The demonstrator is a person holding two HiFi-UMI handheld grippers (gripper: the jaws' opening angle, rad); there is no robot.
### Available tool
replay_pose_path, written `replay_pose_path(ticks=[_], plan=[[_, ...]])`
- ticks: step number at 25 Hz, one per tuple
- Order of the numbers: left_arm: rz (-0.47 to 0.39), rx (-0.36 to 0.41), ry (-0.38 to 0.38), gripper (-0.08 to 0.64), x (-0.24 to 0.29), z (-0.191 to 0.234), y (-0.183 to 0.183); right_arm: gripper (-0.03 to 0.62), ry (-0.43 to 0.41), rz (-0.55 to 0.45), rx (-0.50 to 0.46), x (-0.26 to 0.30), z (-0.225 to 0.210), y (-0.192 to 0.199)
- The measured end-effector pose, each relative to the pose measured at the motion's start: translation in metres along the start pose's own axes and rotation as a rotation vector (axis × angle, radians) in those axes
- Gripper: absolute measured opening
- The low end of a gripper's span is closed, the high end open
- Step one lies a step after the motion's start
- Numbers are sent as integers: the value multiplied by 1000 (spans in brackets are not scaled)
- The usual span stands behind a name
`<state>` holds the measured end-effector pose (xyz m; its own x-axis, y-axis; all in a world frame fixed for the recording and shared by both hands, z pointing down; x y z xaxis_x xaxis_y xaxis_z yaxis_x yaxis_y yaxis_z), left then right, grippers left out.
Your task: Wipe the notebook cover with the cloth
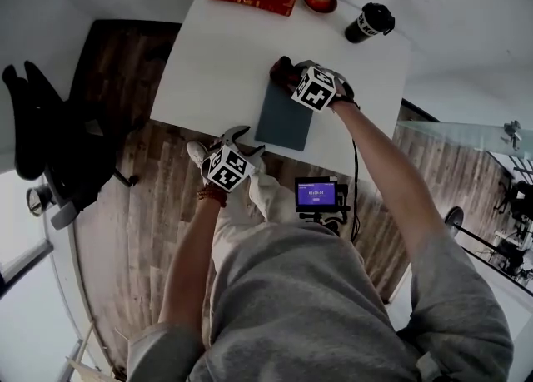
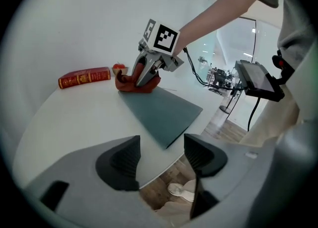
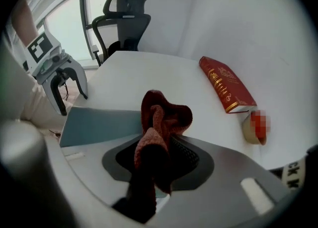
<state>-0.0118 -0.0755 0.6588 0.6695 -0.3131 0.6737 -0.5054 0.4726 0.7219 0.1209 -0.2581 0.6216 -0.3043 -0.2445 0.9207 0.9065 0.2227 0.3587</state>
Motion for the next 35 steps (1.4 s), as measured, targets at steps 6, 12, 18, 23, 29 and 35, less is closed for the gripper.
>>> replay_pose_path(ticks=[6, 12, 18, 23, 29, 35], plan=[[-1, -29, -35, 250, 5, 3, 0, 141, -87, -46, 172, 10, 4, 6], [4, -72, -52, 253, 7, 2, -4, 137, -120, -69, 238, 9, 7, 8], [4, -53, -75, 252, 7, 2, -2, 135, -132, -102, 250, 7, 21, 8], [2, -62, -71, 252, 8, 3, -3, 133, -149, -136, 249, 6, 38, 6], [6, -69, -75, 252, 10, 3, -2, 132, -174, -153, 228, 5, 59, 4], [9, -71, -94, 250, 10, 4, -3, 132, -199, -174, 209, 2, 81, 2]])
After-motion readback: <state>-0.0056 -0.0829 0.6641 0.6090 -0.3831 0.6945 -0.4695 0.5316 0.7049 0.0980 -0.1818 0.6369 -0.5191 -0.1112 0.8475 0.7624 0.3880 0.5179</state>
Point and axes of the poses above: the fingertips, and each gripper's own axes: x forward along the fingers, z to its left, y out of its underside, the point moved 6 cm from there along -x, backward along the fingers
